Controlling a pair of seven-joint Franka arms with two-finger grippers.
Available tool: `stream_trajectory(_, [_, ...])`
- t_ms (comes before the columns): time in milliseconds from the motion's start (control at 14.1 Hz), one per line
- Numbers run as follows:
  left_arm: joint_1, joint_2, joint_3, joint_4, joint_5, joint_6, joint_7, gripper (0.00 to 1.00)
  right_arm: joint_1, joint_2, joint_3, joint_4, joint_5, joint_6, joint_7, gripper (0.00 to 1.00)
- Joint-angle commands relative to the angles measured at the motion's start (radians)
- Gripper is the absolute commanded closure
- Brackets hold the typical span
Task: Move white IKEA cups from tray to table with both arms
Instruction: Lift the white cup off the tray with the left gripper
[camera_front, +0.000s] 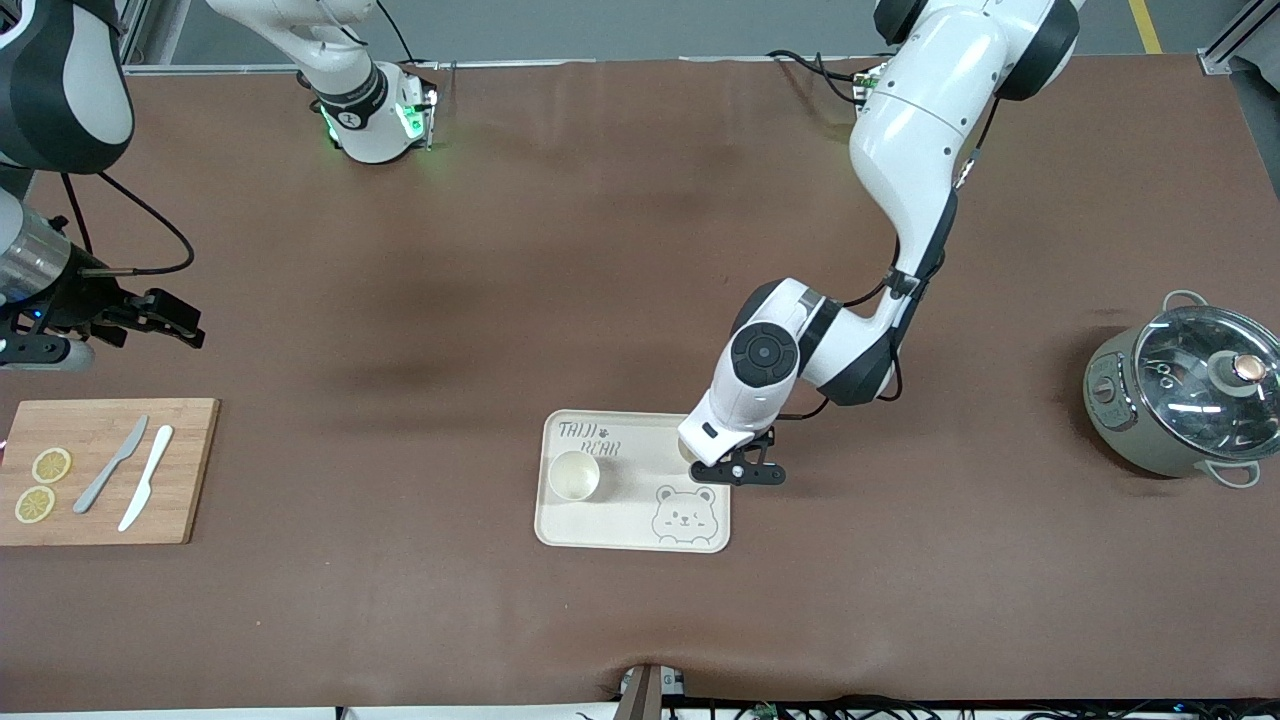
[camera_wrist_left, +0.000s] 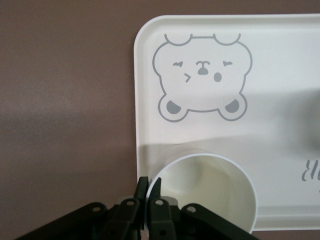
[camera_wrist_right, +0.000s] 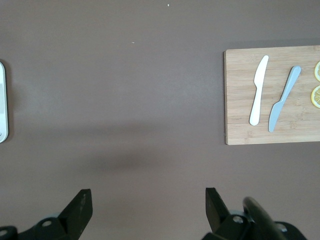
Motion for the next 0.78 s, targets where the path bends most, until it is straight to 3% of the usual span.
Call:
stream_trajectory(0, [-0.007, 0.008, 0.005, 0.011, 0.019, 0.002, -0.031, 1.0, -0.008, -0.018, 0.007, -0.008, -0.003, -0.004, 0.001, 0.0])
stream_trajectory(710, [0.007, -0.055, -0.001, 0.001, 0.016, -0.019, -0.028, 1.0, 0.048, -0.015, 0.007, 0.021, -0.003, -0.008, 0.062, 0.0])
